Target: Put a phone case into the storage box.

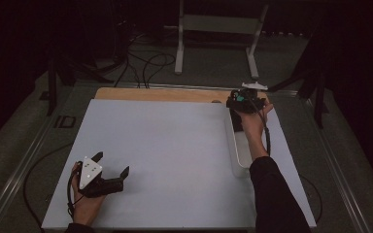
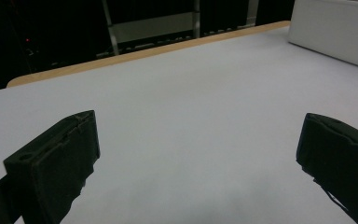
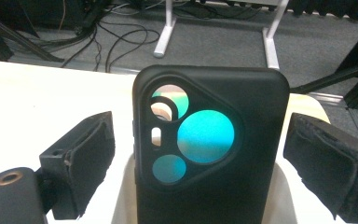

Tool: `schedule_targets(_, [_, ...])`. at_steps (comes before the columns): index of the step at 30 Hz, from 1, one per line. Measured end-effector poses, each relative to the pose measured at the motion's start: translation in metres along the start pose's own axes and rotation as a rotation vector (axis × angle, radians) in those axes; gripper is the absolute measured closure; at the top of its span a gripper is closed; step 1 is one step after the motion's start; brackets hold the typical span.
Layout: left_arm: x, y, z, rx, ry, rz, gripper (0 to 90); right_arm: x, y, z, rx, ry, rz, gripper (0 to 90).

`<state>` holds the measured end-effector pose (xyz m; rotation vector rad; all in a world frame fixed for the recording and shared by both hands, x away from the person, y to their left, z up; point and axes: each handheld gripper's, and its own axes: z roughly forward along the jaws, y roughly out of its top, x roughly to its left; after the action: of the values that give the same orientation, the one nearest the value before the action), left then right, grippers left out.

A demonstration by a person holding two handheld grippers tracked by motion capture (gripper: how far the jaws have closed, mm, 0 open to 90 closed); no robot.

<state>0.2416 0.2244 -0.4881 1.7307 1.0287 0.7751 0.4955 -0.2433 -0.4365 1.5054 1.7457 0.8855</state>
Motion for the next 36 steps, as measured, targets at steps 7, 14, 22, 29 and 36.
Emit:
schedule_targets(7, [0.000,0.000,0.000,0.000,0.000,0.001,0.0,-0.001,0.001,-0.002,-0.011,-0.003,0.001,8.4])
schedule_targets(14, [-0.001,0.000,0.000,0.001,-0.001,0.003,0.0,-0.002,0.003,-0.007,-0.027,0.010,0.016,8.4])
schedule_targets(22, [-0.001,0.000,0.001,0.003,-0.002,0.003,0.0,-0.001,0.002,-0.015,-0.041,0.050,0.018,8.4])
schedule_targets(29, [-0.001,0.000,0.001,0.006,-0.005,0.002,0.0,0.001,-0.003,-0.024,-0.039,0.110,0.009,8.4])
schedule_targets(36, [-0.002,0.000,0.002,0.011,-0.010,0.008,0.0,0.004,-0.016,-0.036,-0.031,0.187,0.006,8.4])
